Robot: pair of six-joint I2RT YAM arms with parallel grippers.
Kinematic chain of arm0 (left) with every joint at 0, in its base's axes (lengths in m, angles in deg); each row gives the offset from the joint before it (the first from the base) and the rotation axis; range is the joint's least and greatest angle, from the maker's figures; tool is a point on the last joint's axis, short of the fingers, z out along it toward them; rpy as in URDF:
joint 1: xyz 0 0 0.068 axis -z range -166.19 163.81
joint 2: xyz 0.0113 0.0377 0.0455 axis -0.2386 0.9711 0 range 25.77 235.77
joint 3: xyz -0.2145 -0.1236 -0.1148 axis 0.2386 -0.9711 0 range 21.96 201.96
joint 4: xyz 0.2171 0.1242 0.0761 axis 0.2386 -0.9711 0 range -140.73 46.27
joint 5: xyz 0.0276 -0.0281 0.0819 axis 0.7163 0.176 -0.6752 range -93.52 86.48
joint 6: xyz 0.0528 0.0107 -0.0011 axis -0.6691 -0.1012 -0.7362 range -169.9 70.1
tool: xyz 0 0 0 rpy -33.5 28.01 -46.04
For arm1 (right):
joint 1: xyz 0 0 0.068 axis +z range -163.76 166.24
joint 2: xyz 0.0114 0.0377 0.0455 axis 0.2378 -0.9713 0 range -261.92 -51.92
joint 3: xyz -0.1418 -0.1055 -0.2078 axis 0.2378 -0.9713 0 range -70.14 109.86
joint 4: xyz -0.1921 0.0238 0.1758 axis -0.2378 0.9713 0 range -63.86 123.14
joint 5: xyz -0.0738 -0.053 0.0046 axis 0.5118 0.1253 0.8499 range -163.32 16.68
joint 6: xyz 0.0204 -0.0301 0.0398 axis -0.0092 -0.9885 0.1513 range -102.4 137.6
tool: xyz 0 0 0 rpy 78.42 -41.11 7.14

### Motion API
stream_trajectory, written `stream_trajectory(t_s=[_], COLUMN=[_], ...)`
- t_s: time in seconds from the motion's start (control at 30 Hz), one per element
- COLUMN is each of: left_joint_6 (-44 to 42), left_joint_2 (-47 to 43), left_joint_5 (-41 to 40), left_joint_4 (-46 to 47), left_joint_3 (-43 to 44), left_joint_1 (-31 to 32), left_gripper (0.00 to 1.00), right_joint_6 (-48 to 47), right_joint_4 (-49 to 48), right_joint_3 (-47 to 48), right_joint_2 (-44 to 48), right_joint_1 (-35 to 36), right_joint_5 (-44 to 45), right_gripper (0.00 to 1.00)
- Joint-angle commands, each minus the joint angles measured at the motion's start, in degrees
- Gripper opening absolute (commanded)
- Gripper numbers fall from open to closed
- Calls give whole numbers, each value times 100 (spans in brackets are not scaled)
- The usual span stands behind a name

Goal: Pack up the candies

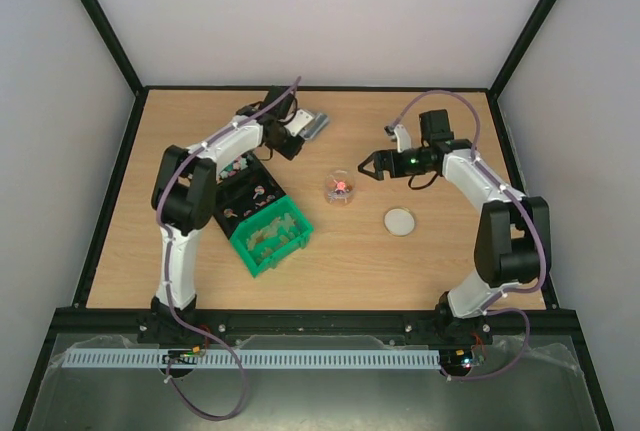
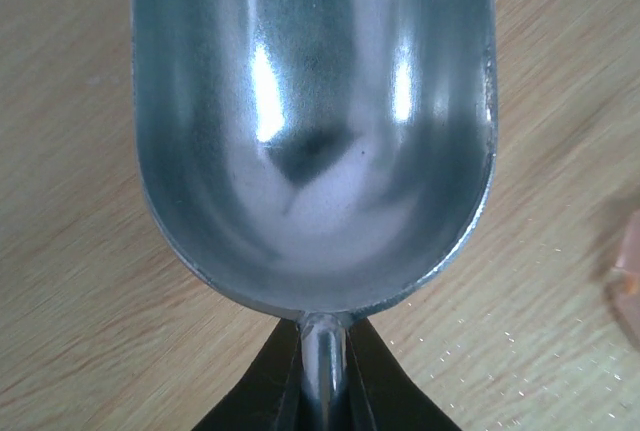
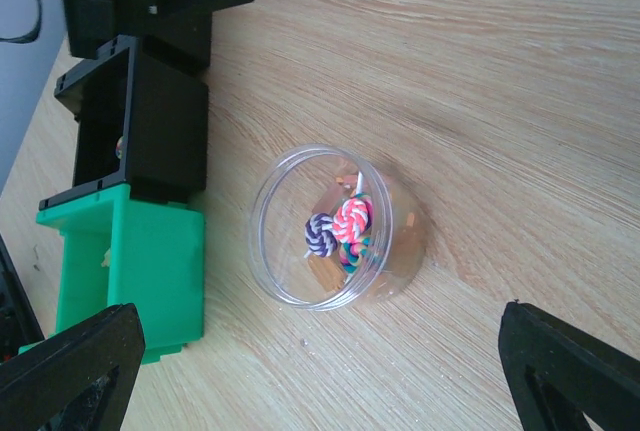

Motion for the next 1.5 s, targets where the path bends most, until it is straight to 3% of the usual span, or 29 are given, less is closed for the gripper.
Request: stream_trajectory(t_s=[0.0, 0.3, 0.63, 0.77, 0.9, 1.03, 1.23, 1.47], left_joint_6=[64, 83, -9, -5, -10, -72, -253, 132], left_joint_2=[247, 689, 673, 497, 96, -539, -1648, -2479], left_joint_5=[-81, -108, -72, 70, 281, 358, 121, -40], left_joint_4=[89, 84, 68, 2, -100, -74, 356, 263], left_joint_3=[267, 356, 182, 195, 251, 147, -358, -517], left_joint_1=[23, 36, 41, 16, 6, 3, 2, 10], left_gripper=[6, 9, 25, 36, 59, 98, 99, 99], right_joint_6=[-87, -133, -544, -948, -1552, -1937, -1769, -1594], right_joint_4=[108, 153, 847, 1357, 1835, 1915, 1563, 1004], right_joint_3=[17, 46, 334, 465, 478, 204, -331, -918], right_joint_2=[-158, -249, -248, -160, -147, -134, -73, -167], right_joint_1=[32, 25, -209, -484, -799, -906, -722, -249], right_joint_5=[-61, 65, 190, 417, 1011, 2024, 3194, 4141], right_gripper=[99, 99, 99, 99, 99, 90, 66, 50])
